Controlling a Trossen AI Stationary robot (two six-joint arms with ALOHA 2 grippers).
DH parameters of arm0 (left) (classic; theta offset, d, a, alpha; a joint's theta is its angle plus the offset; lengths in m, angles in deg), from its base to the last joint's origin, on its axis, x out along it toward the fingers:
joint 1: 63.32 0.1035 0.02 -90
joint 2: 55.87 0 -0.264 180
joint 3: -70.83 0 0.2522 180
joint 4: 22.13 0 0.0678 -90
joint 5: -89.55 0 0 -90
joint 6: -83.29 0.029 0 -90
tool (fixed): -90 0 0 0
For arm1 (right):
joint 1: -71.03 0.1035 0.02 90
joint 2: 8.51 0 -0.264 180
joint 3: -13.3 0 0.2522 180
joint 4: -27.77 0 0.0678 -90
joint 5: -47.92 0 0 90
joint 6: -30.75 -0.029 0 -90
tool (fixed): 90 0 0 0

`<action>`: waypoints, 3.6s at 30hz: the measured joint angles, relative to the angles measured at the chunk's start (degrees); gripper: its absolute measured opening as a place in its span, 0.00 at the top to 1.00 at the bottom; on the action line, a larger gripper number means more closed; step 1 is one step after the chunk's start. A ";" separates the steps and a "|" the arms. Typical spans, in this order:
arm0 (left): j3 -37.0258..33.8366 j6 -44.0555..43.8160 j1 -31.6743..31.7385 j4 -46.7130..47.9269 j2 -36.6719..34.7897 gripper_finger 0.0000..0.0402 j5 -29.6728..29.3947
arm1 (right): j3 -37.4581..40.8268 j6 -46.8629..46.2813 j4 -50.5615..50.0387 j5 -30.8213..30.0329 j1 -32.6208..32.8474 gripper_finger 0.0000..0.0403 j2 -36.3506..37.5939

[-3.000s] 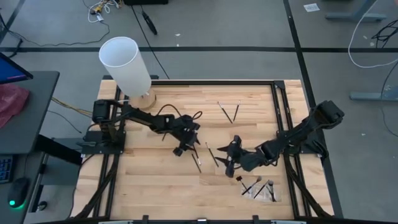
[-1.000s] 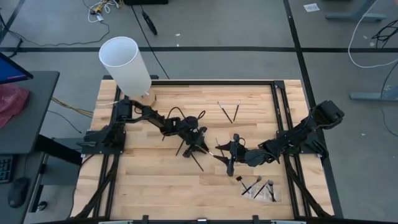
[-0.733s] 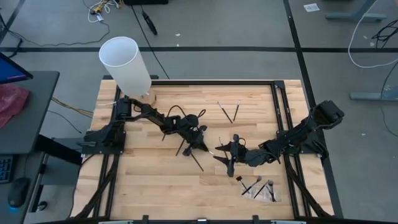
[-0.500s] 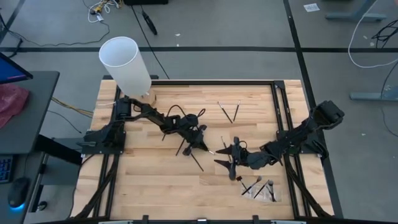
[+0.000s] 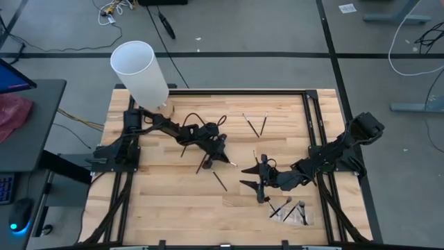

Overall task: Pick & Place Makeup Supplies
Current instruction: Put the silver makeup brush into the transparent organizer

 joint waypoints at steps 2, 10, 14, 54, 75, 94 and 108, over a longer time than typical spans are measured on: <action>0.00 0.08 0.04 0.32 -0.68 0.97 -0.14 | 0.00 -0.51 -0.38 0.00 0.04 0.52 0.00; 0.13 0.42 -0.09 0.39 -2.26 0.97 0.30 | 0.00 -1.26 -1.13 0.00 0.04 0.52 0.00; 0.15 0.39 -0.13 0.48 -2.09 0.97 0.61 | 0.00 -1.26 -1.11 0.00 0.04 0.52 0.00; 0.37 -10.15 -2.42 -7.22 -26.81 0.97 -11.92 | 0.00 4.38 15.48 -24.52 -7.48 0.52 -2.47; 0.37 -8.84 -4.07 -8.05 -27.22 0.96 -14.56 | 0.00 26.18 38.57 -17.90 -7.91 0.55 -2.45; 0.37 -8.49 -4.05 -8.01 -27.22 0.95 -14.50 | 0.00 25.88 38.64 -15.49 -10.06 0.96 -2.47; 0.37 -8.55 -4.05 -7.43 -27.22 0.94 -14.35 | 0.00 26.26 38.47 -13.33 -10.99 0.99 -2.47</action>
